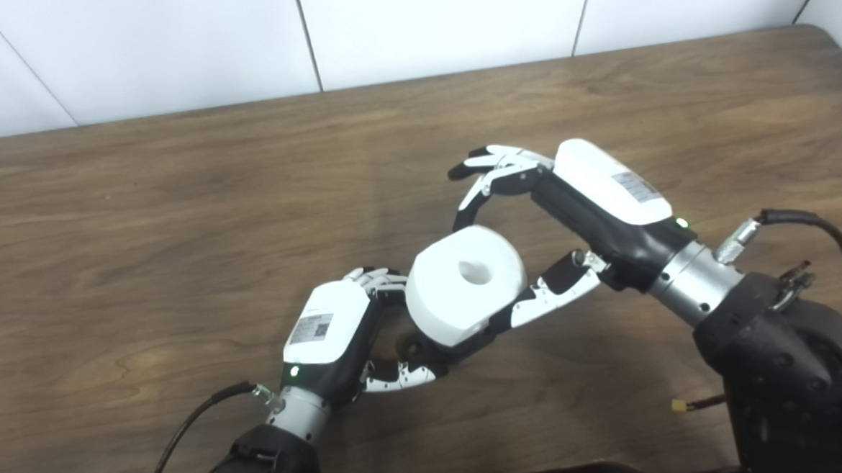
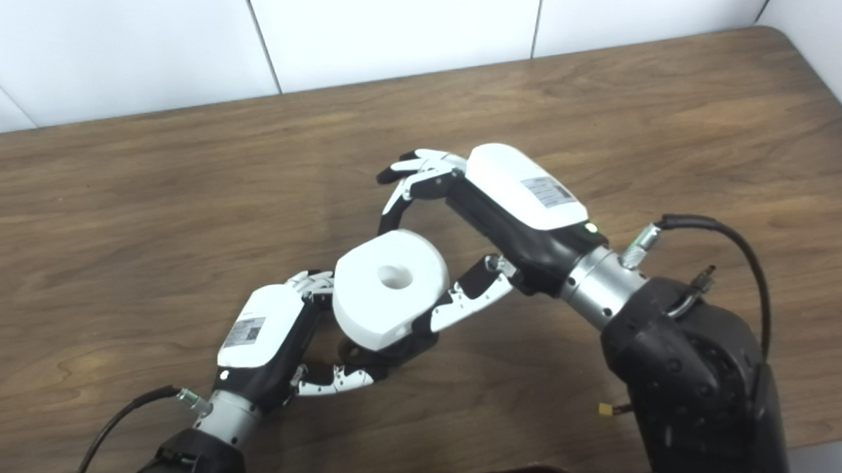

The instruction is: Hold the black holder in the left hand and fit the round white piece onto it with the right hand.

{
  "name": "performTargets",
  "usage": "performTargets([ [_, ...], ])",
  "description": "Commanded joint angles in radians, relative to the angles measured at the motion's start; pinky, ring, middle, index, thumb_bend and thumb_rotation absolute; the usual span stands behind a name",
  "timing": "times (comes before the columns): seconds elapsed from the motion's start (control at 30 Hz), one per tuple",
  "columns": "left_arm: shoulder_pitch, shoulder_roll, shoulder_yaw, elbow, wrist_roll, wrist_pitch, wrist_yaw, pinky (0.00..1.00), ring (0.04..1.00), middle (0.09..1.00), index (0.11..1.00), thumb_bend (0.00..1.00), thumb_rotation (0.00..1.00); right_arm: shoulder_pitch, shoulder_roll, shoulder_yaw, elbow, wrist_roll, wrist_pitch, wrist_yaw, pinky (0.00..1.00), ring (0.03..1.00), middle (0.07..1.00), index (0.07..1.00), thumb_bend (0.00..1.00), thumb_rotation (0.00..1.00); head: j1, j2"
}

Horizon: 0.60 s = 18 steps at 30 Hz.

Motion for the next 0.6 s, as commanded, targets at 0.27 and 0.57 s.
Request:
performTargets([
  [0.27, 0.005, 0.005, -0.023, 0.002, 0.009, 0.018, -0.046, 0.91, 0.837, 0.771, 0.49, 0.51, 0.05, -0.012, 0.002, 0.045, 0.015, -0.058, -0.103, -0.031, 0.8, 0.906, 0.813, 0.483, 0.52, 0.15, -0.004, 0.003],
  [0.57, 0.004, 0.0, -0.026, -0.004, 0.015, 0.015, -0.042, 0.9, 0.835, 0.768, 0.49, 0.51, 0.05, -0.01, -0.013, 0.054, 0.023, -0.079, -0.143, -0.005, 0.88, 0.927, 0.826, 0.484, 0.51, 0.15, -0.007, 0.01],
])
